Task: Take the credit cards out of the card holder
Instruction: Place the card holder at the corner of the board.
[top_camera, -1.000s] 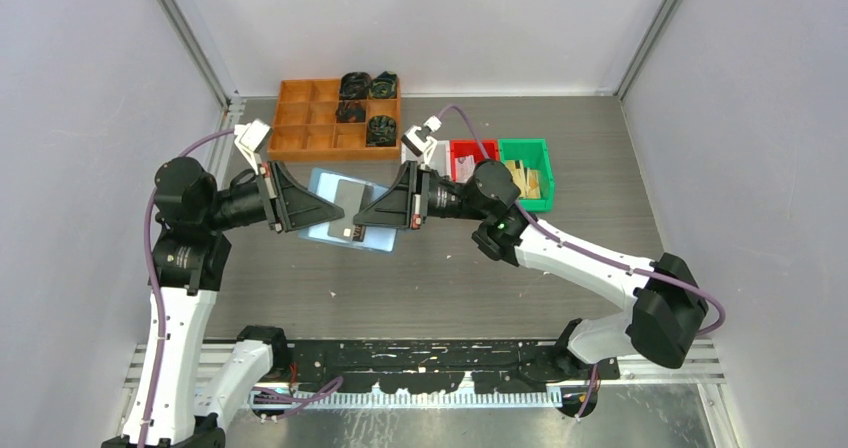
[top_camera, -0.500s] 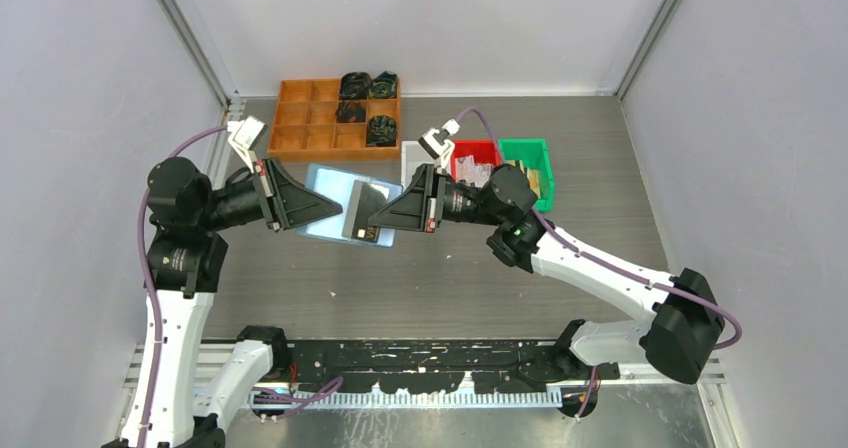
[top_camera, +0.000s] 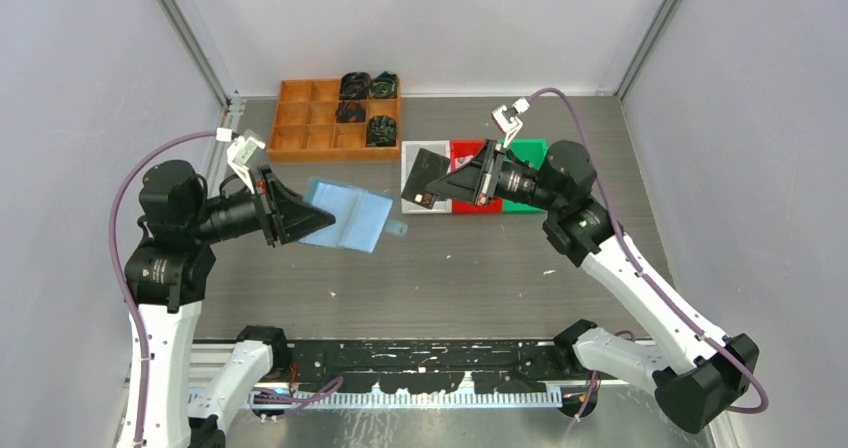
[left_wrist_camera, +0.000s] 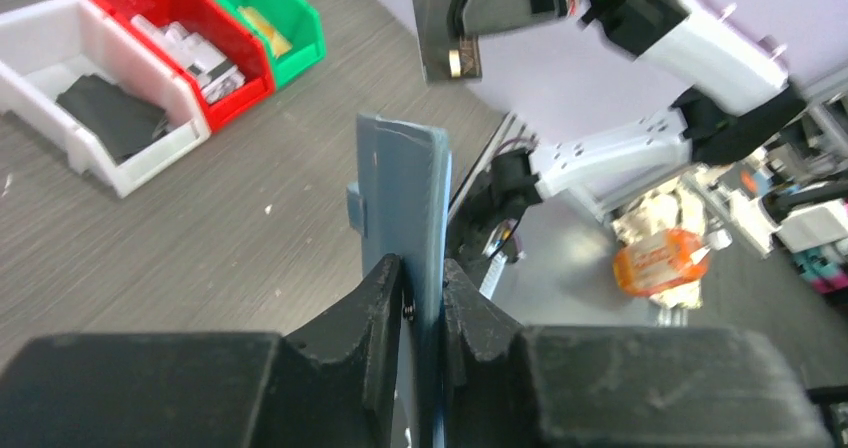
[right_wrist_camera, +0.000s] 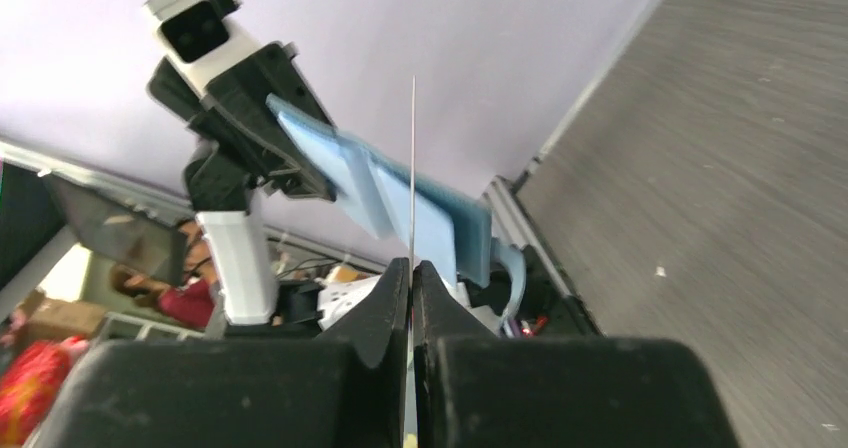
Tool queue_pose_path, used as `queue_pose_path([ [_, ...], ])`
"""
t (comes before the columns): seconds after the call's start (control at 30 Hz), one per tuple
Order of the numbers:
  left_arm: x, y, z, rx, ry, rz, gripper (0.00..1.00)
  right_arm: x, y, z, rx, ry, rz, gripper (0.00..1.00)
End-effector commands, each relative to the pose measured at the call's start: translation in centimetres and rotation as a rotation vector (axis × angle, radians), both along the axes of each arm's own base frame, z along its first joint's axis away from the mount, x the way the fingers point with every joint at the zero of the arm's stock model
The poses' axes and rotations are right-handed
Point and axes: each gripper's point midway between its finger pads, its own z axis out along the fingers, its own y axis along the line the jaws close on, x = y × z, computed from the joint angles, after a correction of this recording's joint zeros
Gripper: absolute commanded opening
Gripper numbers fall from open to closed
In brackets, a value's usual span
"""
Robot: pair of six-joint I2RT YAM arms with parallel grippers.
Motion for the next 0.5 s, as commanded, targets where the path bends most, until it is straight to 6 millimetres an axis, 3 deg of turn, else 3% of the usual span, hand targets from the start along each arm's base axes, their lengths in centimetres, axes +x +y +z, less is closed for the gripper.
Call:
queue_pose_path([
  [0.0, -0.3, 0.8, -3.1, 0.142, -0.095, -0.039, 0.22, 2.5, -1.8, -3.8, -0.254, 0.020, -0.102, 0.01],
  [0.23, 2.9, 3.8, -12.9, 0.499, -0.023, -0.051, 0.22, 9.6, -2.6, -10.2, -0.537, 0.076, -0.231, 0.01],
  [0.47, 5.8, 5.8, -19.8, 0.776, -0.070, -0.128, 0.13, 15.7, -1.9, -15.0, -0.669, 0.125, -0.264, 0.01],
])
